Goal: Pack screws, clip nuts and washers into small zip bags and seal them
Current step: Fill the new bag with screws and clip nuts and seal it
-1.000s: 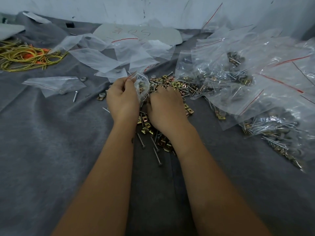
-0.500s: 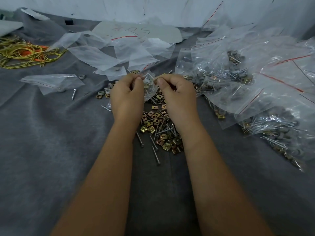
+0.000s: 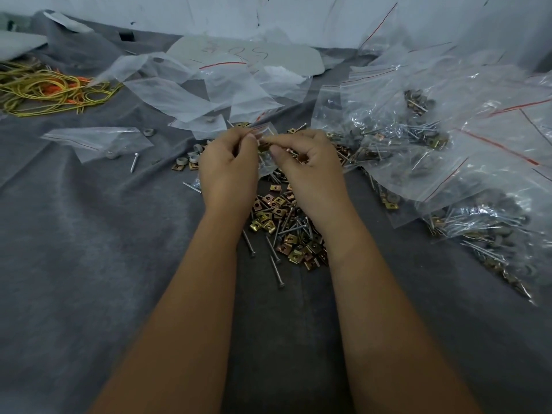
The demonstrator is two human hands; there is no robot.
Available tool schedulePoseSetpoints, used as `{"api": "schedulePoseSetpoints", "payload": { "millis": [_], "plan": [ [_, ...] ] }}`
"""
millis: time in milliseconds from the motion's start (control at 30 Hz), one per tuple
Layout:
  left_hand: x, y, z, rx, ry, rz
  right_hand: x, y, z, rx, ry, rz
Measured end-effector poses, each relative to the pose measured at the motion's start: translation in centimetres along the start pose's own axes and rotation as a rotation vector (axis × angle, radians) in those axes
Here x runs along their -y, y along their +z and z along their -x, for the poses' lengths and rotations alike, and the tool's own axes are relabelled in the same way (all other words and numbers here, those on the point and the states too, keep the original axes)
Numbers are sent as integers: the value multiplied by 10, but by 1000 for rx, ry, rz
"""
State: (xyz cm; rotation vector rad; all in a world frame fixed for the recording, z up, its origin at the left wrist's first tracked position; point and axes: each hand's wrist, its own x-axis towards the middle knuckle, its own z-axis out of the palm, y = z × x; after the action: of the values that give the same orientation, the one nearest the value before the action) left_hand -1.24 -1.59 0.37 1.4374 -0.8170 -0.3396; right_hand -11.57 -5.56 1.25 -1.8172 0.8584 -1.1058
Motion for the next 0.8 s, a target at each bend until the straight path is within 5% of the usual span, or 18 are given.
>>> {"api": "schedulePoseSetpoints", "payload": {
  "millis": [200, 433, 800],
  "plan": [
    [2, -1, -6, -129, -88, 21, -4, -8, -2, -147, 50, 128],
    [2, -1, -5, -140, -87, 64, -2, -3, 3, 253, -12, 832],
    [3, 1, -5, -122, -70, 22, 1, -1, 6, 193, -11, 857]
  ]
}}
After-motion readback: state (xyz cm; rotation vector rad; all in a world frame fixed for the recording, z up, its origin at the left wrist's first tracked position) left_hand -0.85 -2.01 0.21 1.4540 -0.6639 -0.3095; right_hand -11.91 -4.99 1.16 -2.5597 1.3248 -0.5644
